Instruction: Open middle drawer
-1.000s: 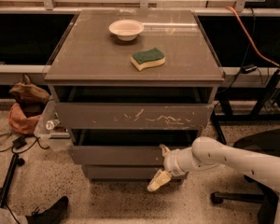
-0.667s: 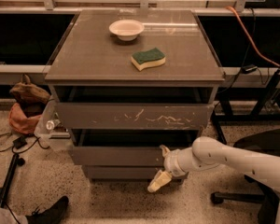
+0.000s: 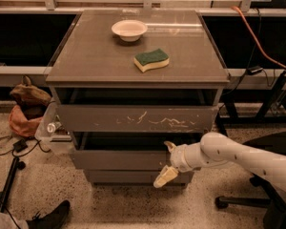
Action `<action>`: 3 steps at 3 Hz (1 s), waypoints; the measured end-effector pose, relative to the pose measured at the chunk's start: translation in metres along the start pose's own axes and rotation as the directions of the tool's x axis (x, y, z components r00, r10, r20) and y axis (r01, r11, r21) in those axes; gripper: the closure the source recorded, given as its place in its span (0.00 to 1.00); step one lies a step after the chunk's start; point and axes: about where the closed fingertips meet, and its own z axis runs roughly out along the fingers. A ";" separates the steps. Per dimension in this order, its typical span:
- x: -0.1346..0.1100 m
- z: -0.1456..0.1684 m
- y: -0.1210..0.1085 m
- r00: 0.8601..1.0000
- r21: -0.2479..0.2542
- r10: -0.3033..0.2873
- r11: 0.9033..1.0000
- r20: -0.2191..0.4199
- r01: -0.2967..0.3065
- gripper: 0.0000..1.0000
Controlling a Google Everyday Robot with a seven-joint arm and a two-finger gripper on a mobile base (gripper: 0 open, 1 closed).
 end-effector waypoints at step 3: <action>0.009 0.042 -0.028 0.999 -0.088 0.014 0.996 0.030 -0.011 0.00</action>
Offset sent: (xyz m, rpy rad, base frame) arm 0.0466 0.0059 -0.0371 0.0690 0.0550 0.0410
